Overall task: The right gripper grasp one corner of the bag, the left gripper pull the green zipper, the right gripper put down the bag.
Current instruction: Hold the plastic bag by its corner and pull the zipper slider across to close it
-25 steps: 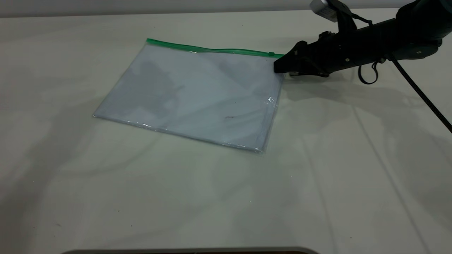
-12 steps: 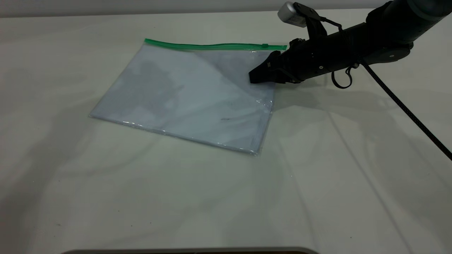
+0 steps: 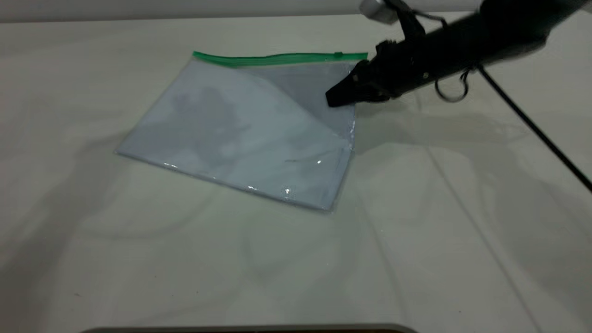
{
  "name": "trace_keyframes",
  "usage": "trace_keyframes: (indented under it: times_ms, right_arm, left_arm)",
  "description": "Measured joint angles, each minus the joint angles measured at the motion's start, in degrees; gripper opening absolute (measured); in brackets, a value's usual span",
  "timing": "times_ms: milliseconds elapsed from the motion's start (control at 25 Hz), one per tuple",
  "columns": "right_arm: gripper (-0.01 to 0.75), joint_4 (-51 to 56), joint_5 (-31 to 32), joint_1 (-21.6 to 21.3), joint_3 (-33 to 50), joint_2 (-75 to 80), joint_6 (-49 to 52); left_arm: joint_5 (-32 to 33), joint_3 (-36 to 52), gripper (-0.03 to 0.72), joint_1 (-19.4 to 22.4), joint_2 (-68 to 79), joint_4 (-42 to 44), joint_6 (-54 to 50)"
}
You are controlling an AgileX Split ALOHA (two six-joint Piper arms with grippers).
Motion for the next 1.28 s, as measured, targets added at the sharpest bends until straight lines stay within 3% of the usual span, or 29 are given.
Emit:
trace_keyframes:
  times_ms: [160,360,960,1280]
  right_arm:
    - [0.035,-11.70,0.34,0.00,0.00,-4.80,6.08]
    - [0.035,-18.92,-0.26,0.00,0.00,-6.44,8.88]
    - [0.035,-23.32,-1.35,0.33,0.00,-6.51,8.04]
    - [0.035,-23.92,-2.52,4.32,0.00,-6.82,7.49]
  left_arm:
    - [0.73,-0.75,0.550,-1.02,3.02,0.00,4.99]
    - [1.61,-4.83,0.550,-2.19,7.51,0.21,8.34]
    - [5.63,-21.15,0.550,-7.02,22.51,0.21,17.81]
    - [5.74,-22.73,0.550,-8.33,24.11,0.27,19.92]
